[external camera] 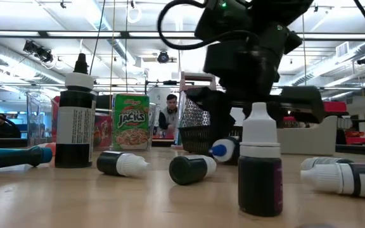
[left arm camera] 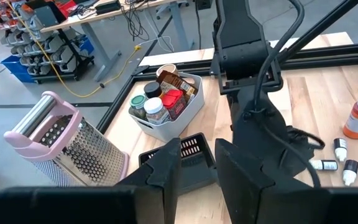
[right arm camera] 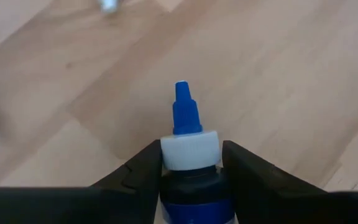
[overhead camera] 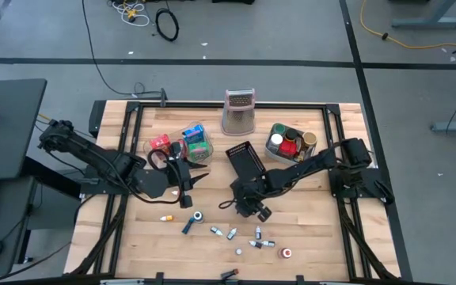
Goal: Pick & Place Kitchen Items
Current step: Put the large blue food coloring bottle into the black bin
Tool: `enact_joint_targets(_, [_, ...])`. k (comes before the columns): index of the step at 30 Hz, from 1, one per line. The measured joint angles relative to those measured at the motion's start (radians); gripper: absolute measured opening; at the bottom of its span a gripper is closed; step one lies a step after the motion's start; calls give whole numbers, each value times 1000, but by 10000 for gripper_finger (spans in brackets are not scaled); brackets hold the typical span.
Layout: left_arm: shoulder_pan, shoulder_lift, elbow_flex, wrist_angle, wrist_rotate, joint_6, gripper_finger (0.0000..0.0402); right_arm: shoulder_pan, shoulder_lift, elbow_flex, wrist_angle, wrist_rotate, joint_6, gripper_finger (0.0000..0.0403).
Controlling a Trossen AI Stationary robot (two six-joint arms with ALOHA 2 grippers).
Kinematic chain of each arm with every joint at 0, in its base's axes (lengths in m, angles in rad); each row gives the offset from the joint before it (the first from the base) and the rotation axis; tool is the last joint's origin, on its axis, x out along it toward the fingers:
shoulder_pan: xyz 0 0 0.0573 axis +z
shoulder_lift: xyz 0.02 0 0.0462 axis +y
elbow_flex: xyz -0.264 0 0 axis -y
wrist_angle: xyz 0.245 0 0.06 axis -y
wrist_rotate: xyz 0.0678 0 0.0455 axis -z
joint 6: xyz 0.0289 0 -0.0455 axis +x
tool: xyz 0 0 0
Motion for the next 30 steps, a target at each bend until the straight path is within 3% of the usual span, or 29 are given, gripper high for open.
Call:
enact_joint_targets(6, [0,0,0,1,0,-1,109,0,-72,67,-24,-1,143,158])
enact_joint_targets(12, [0,0,0,0,1,-8,109,0,-255,75,-75,190,217,162])
enact_joint_targets(16, [0,0,0,-2,2,-9,109,-4,-388,32,15,265,246,162])
enact_joint_targets(20, [0,0,0,-1,2,-10,109,-20,-493,-145,311,271,235,162])
enact_joint_targets(23, [0,0,0,-3,4,-10,109,-47,-525,-335,693,287,268,164])
enact_joint_targets(27, [0,0,0,3,-3,-8,109,-77,-472,-561,1248,352,441,165])
enact_joint_targets(30, [0,0,0,4,-8,-8,109,-81,-394,-669,1486,455,530,165])
